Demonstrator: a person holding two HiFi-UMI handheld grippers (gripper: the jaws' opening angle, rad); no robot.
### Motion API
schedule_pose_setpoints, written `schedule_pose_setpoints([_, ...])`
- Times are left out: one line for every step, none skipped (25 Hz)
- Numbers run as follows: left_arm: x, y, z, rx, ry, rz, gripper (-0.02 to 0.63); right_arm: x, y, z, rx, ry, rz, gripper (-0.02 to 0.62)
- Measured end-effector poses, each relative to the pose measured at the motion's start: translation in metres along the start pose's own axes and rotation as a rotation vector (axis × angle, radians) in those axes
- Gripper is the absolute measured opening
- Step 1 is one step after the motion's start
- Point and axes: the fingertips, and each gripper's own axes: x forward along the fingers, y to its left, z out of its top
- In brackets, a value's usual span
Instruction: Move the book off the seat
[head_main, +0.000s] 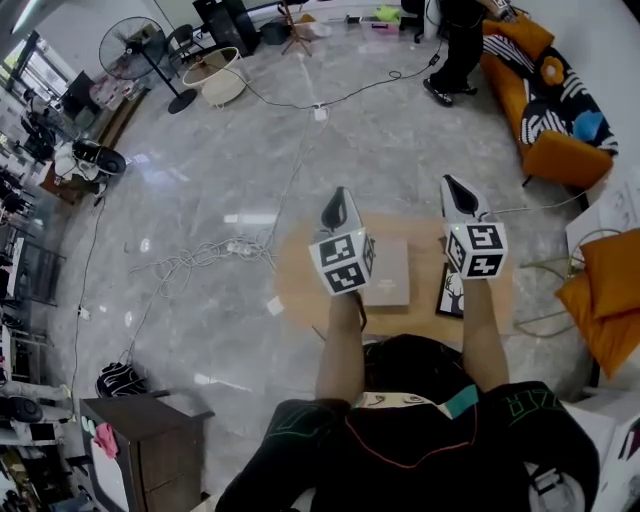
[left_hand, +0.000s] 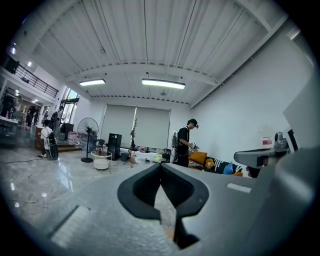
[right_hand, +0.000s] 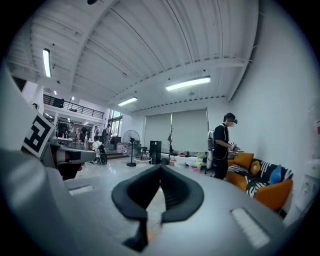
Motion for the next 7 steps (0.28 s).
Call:
schedule_pose_setpoints([-0.001,0.001,0.001,-0.001,-0.005,0.006,0.011,0.000,0.000,0.001,-0.002,-0.004,0.007,0.003])
schedule_pose_setpoints([-0.001,0.001,0.003,-0.001,-0.010,0.012,0.011,0.001,0.000,0.003,-0.004,-0.009,0.014,0.003])
schedule_pose_setpoints([0.000,0.001,0.004,-0.001,-0.014,0.018,0.011,0.002,-0.002,0.004,-0.006,-0.013,0.021,0.003])
schedule_pose_setpoints([0.001,0.000,0.004,-0.002,-0.016,0.023,0.011,0.002,-0.004,0.005,-0.009,-0.016,0.027,0.003])
schedule_pose_setpoints([0.002,-0.002,0.004,-0.002,-0.018,0.027,0.011,0.002,-0.006,0.006,-0.011,-0.019,0.032,0.003])
schedule_pose_setpoints([0.003,-0.004,0.003,-0.003,-0.019,0.030,0.011,0.001,-0.009,0.005,-0.011,-0.020,0.035,0.003])
schedule_pose_setpoints([0.003,-0.006,0.003,-0.003,-0.021,0.033,0.011,0.000,-0.012,0.005,-0.012,-0.021,0.039,0.003])
